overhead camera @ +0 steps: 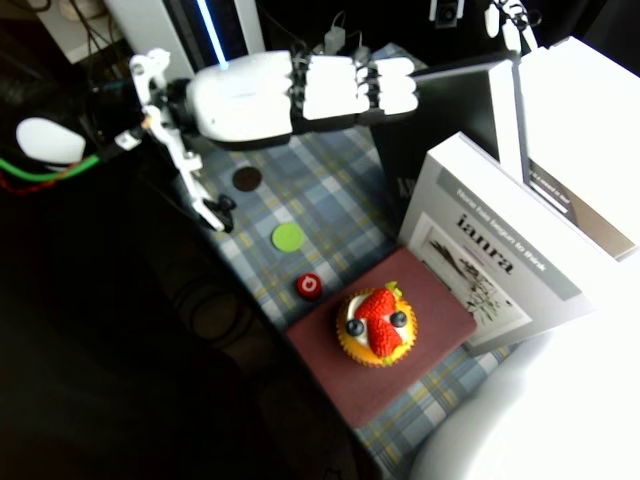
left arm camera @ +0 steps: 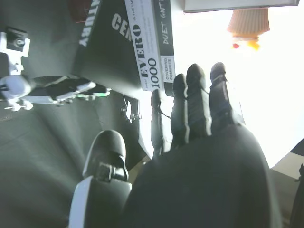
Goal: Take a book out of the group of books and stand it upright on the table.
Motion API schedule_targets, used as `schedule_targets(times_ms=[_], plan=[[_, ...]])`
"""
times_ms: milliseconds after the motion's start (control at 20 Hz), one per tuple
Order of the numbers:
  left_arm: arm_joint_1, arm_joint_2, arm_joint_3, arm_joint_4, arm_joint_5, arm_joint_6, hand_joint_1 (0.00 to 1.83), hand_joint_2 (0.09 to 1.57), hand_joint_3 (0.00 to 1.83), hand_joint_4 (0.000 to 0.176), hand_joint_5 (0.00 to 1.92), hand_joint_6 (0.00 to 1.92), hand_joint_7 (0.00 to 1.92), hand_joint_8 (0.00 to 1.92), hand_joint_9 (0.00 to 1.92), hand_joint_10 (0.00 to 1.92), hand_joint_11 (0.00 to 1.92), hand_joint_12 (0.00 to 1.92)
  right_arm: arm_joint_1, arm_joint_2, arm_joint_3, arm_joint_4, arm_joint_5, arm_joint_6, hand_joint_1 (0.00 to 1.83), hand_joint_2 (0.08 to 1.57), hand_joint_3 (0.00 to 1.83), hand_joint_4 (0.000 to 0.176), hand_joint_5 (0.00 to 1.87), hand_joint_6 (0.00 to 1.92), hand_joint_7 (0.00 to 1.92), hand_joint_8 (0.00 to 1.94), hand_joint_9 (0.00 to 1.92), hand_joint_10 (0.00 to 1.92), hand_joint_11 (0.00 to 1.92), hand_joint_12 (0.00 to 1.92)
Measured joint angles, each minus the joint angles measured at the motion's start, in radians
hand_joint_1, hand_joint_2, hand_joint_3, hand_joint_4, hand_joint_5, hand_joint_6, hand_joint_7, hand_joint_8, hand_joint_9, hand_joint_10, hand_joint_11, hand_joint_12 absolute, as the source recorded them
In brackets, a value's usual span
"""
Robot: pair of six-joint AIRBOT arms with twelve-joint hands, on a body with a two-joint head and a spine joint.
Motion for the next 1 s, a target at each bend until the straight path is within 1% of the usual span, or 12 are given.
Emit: schedule_targets(times_ms=[100,150,200,300,350,400,450,500,550,600,700,1000], plan=[[0.005,0.000,-0.007,-0.005,0.000,0.000,0.00,1.33,0.01,0.136,0.31,0.01,0.22,0.00,0.18,0.00,0.04,0.03,-0.036,0.027,-0.032,-0.027,0.021,0.002,0.38,1.20,0.00,0.176,0.40,0.00,0.00,0.00,0.00,0.00,0.00,0.00],[0.007,0.000,-0.007,-0.003,0.002,0.000,0.00,1.32,0.00,0.150,0.30,0.00,0.21,0.00,0.17,0.00,0.03,0.02,-0.052,0.037,-0.044,-0.029,0.033,0.004,0.42,1.16,0.00,0.109,0.27,0.00,0.00,0.00,0.00,0.00,0.00,0.00],[0.007,0.000,-0.007,-0.009,0.002,0.000,0.00,1.33,0.00,0.171,0.28,0.00,0.20,0.00,0.16,0.00,0.02,0.02,-0.063,0.041,-0.050,-0.043,0.049,0.010,0.89,1.13,0.00,0.000,0.62,0.07,0.00,0.00,0.00,0.00,0.00,0.00],[0.007,-0.002,-0.006,-0.026,0.001,0.000,0.00,1.32,0.00,0.176,0.29,0.00,0.18,0.00,0.13,0.00,0.00,0.01,-0.066,0.040,-0.053,-0.082,0.087,0.047,0.34,1.37,0.03,0.024,0.54,0.01,0.13,0.01,0.04,0.00,0.00,0.00],[0.007,-0.003,-0.007,-0.026,0.003,0.000,0.00,1.33,0.00,0.167,0.29,0.00,0.17,0.00,0.12,0.00,0.00,0.00,-0.066,0.042,-0.053,-0.098,0.126,0.077,0.18,1.31,0.00,0.089,0.40,0.00,0.03,0.00,0.00,0.00,0.00,0.00],[0.007,-0.003,-0.006,-0.025,0.003,0.000,0.00,1.33,0.00,0.167,0.29,0.00,0.17,0.00,0.12,0.00,0.00,0.00,-0.066,0.047,-0.055,-0.111,0.162,0.090,0.18,1.31,0.00,0.089,0.40,0.00,0.03,0.00,0.00,0.00,0.00,0.00],[0.007,-0.003,-0.006,-0.022,0.000,0.000,0.00,1.32,0.00,0.176,0.29,0.00,0.18,0.00,0.14,0.01,0.01,0.00,-0.066,0.061,-0.061,-0.121,0.211,0.093,0.01,1.35,0.00,0.018,0.29,0.00,0.25,0.02,0.20,0.01,0.00,0.45],[0.007,-0.003,-0.006,-0.023,0.000,0.000,0.00,1.31,0.00,0.175,0.30,0.01,0.19,0.01,0.14,0.01,0.01,0.00,-0.066,0.076,-0.068,-0.123,0.251,0.095,0.00,1.35,0.00,0.060,0.30,0.00,0.28,0.01,0.30,0.01,0.00,0.70],[0.007,-0.003,-0.006,-0.023,0.000,0.000,0.00,1.31,0.00,0.175,0.30,0.01,0.19,0.01,0.14,0.01,0.01,0.00,-0.068,0.085,-0.070,-0.126,0.291,0.098,0.00,1.35,0.00,0.060,0.30,0.00,0.28,0.01,0.30,0.01,0.00,0.70],[0.007,-0.003,-0.005,-0.022,-0.002,-0.001,0.00,1.31,0.00,0.176,0.30,0.00,0.18,0.00,0.13,0.00,0.00,0.00,-0.076,0.098,-0.077,-0.121,0.347,0.099,0.02,1.36,0.03,0.000,0.35,0.01,0.44,0.01,0.47,0.02,0.03,1.19],[0.007,-0.003,-0.005,-0.023,-0.002,0.000,0.00,1.30,0.00,0.172,0.29,0.00,0.17,0.00,0.12,0.00,0.00,0.00,-0.079,0.102,-0.077,-0.131,0.412,0.098,0.11,1.32,0.01,0.000,0.64,0.05,0.70,0.05,0.72,0.15,0.11,1.60],[0.007,-0.003,-0.003,-0.021,-0.034,-0.024,0.14,1.26,0.00,0.154,0.27,0.00,0.22,0.00,0.19,0.00,0.05,0.03,-0.113,0.093,-0.059,0.002,0.493,0.061,0.00,1.26,0.00,0.000,0.30,0.00,0.46,0.00,0.50,0.01,0.02,1.19]])
